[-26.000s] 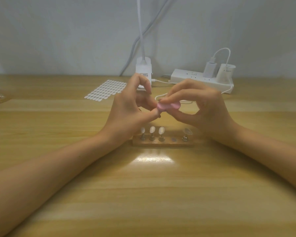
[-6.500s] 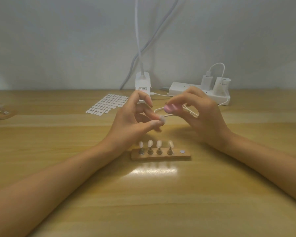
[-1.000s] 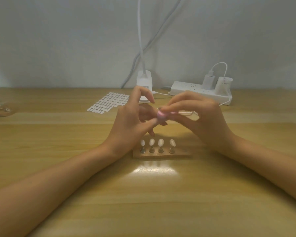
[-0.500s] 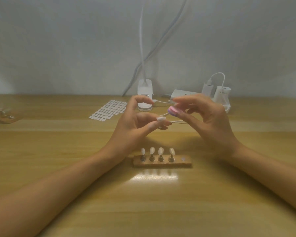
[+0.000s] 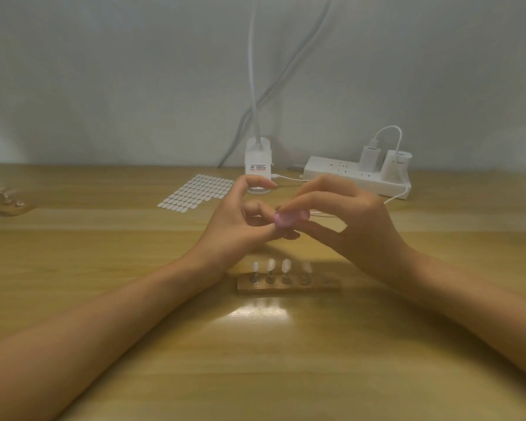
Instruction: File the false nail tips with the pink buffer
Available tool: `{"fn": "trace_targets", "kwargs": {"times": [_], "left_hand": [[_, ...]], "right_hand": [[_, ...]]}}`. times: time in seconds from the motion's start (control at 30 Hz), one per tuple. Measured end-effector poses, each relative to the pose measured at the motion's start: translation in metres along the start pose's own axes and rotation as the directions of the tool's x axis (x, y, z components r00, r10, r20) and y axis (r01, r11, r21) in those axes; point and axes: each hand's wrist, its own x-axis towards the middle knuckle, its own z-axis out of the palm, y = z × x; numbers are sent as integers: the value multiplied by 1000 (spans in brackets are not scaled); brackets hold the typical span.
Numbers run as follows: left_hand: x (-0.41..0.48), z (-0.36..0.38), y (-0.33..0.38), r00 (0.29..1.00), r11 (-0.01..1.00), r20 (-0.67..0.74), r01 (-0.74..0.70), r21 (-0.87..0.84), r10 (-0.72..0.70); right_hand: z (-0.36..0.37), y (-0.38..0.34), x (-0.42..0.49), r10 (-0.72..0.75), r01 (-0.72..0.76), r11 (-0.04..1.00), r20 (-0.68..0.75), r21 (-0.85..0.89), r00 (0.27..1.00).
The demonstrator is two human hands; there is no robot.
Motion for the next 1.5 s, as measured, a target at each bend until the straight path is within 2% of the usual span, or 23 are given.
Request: {"fn": "trace_targets", "kwargs": {"times": [0.07, 0.13, 0.23, 0.33, 0.43, 0.5, 0.6, 0.7, 0.77, 0.83, 0.93, 1.03, 1.17, 1.3, 1.37, 1.4, 1.47, 1.5], "left_hand": [[1, 0, -1, 1000, 1000, -15, 17, 6, -16], [2, -1, -2, 998, 999, -50, 34, 3, -34], [3, -2, -3, 999, 999, -37, 30, 32, -28], [2, -2, -3, 999, 998, -29, 24, 51, -22], [2, -3, -3, 998, 999, -55, 20, 41, -18], [1, -1, -1, 998, 998, -59, 4, 58, -1], [-3, 1, 9, 997, 993, -43, -56, 106, 61], [-7, 7, 25, 985, 967, 46, -174, 185, 169], [-12, 20, 33, 964, 926, 123, -261, 273, 236], [-18, 36, 36, 943, 854, 205, -326, 406, 263], [-26, 50, 36, 937, 728, 299, -331, 600, 180], [-28, 49, 28, 957, 632, 265, -279, 723, 120], [-26, 49, 24, 974, 644, 211, -210, 736, 78], [-24, 48, 25, 978, 643, 208, -179, 745, 31], [-24, 43, 32, 970, 591, 244, -198, 782, 4], [-22, 39, 39, 966, 570, 258, -216, 793, 7], [-14, 26, 57, 974, 600, 221, -206, 773, 50], [-8, 16, 65, 981, 638, 177, -190, 746, 85]], "right_hand": [[-3, 7, -5, -5, 9, 997, 47, -72, 999], [-11, 14, -8, 31, -26, 992, 35, -120, 999], [-8, 9, -5, 7, -9, 998, -22, -65, 1000], [0, 7, -4, -11, 16, 996, 58, -89, 998], [-14, 20, -13, 85, -66, 983, 108, -171, 991], [-19, 23, -15, 158, -151, 980, 42, -133, 987], [-18, 21, -9, 269, -268, 963, 24, -30, 963], [-20, 20, -10, 367, -371, 929, 174, -12, 914], [-23, 22, -12, 411, -410, 910, 236, -56, 880], [-24, 22, -10, 429, -427, 902, 217, -60, 877], [-25, 22, -7, 411, -404, 911, 154, -76, 898], [-27, 19, -7, 419, -415, 908, 147, -61, 896], [-26, 20, -6, 414, -409, 910, 132, -63, 901], [-31, 16, 0, 419, -422, 906, 175, -22, 891], [-40, 12, 8, 450, -476, 879, 280, 27, 848], [-49, 11, 13, 458, -520, 852, 396, 60, 796], [-65, 4, 22, 394, -623, 773, 678, 122, 621], [-69, -1, 24, 347, -659, 742, 770, 123, 535]]}}
